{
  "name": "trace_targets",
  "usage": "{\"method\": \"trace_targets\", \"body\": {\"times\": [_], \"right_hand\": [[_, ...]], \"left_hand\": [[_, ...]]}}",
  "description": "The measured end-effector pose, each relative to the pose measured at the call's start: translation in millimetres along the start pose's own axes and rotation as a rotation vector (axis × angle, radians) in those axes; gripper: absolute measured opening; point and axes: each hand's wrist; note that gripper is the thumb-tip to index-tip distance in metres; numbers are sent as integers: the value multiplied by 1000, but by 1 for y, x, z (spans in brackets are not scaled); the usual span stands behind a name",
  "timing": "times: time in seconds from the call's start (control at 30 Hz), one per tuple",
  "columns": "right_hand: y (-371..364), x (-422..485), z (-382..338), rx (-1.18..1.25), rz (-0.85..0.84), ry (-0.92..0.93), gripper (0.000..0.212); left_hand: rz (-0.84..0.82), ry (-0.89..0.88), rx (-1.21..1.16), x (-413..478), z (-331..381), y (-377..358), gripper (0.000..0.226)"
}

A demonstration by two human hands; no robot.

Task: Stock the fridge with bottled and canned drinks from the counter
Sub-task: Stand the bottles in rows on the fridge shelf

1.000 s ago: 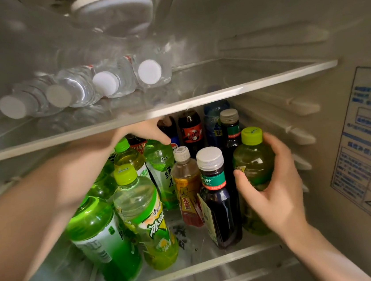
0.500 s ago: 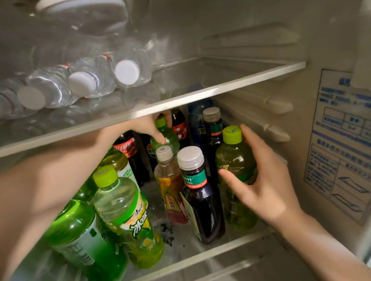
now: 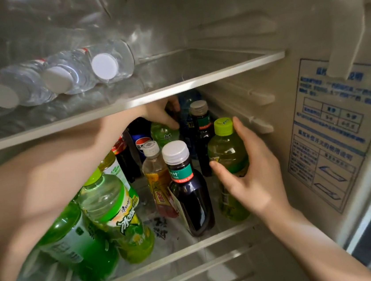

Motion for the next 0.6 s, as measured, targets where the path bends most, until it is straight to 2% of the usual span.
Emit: {"method": "trace_targets", "body": {"times": [0.1, 0.17, 0.33, 0.6], "right_hand": [[1, -1, -3, 20, -7, -16, 76], [1, -2, -4, 37, -10, -23, 76], [3, -6, -3, 48, 14, -20, 76], [10, -12, 5, 74, 71, -37, 79]], "left_hand": [[78, -102, -90, 5, 23, 0, 56], [106, -179, -36, 9, 38, -2, 50], [39, -152, 96, 21, 49, -6, 35], [5, -240, 44, 3, 46, -1, 38]]}}
Point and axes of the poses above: each hand's wrist, its own x-axis towards the middle knuckle, its own y-axis out of the back of the hand, z = x × y, and after that the axes turned 12 degrees about -z, right-handed
